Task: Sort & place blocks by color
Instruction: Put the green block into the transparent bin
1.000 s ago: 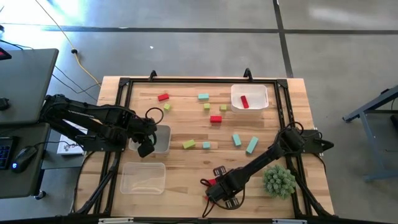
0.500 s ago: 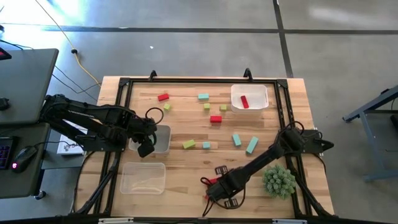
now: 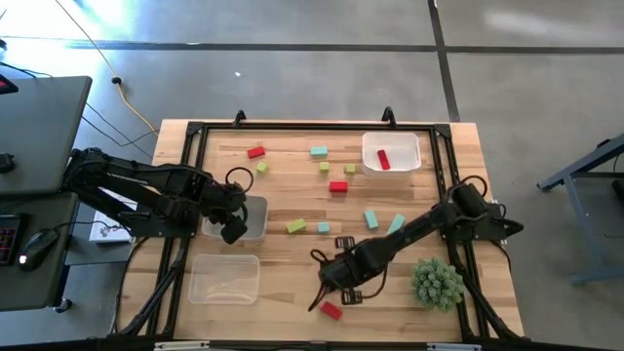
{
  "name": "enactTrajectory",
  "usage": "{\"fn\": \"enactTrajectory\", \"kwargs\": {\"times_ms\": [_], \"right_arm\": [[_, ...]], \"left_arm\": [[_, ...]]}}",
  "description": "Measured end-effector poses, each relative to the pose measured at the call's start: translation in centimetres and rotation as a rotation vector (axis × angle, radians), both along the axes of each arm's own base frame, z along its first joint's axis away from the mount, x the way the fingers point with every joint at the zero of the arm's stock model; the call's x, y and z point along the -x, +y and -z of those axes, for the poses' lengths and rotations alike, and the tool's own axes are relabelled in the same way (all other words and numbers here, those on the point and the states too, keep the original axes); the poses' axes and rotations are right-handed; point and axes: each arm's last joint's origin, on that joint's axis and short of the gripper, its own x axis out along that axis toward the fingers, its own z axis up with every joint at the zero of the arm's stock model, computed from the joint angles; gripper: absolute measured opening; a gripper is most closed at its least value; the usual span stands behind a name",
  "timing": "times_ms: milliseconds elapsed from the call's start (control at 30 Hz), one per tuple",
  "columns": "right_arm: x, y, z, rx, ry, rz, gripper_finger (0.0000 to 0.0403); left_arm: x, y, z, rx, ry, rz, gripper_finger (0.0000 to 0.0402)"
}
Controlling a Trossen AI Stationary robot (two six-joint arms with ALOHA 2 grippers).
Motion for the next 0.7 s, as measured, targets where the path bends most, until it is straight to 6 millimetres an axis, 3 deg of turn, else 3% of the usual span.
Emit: {"fn": "enactTrajectory", "kwargs": {"times_ms": [367,700], "right_arm": [[-0.8,-4.8,-3.9,0.124,-0.174,0.112,0.0101],[-1.5,-9.3,-6.4,0.24,-0.285,0.189,0.0101]], "left_arm": [[-2.5,1.3,-1.5,0.003,-0.298,-0.066,0.0215],[-3.9,4.8,-3.3,-0.1,-0.562,-0.163,0.0215]]}}
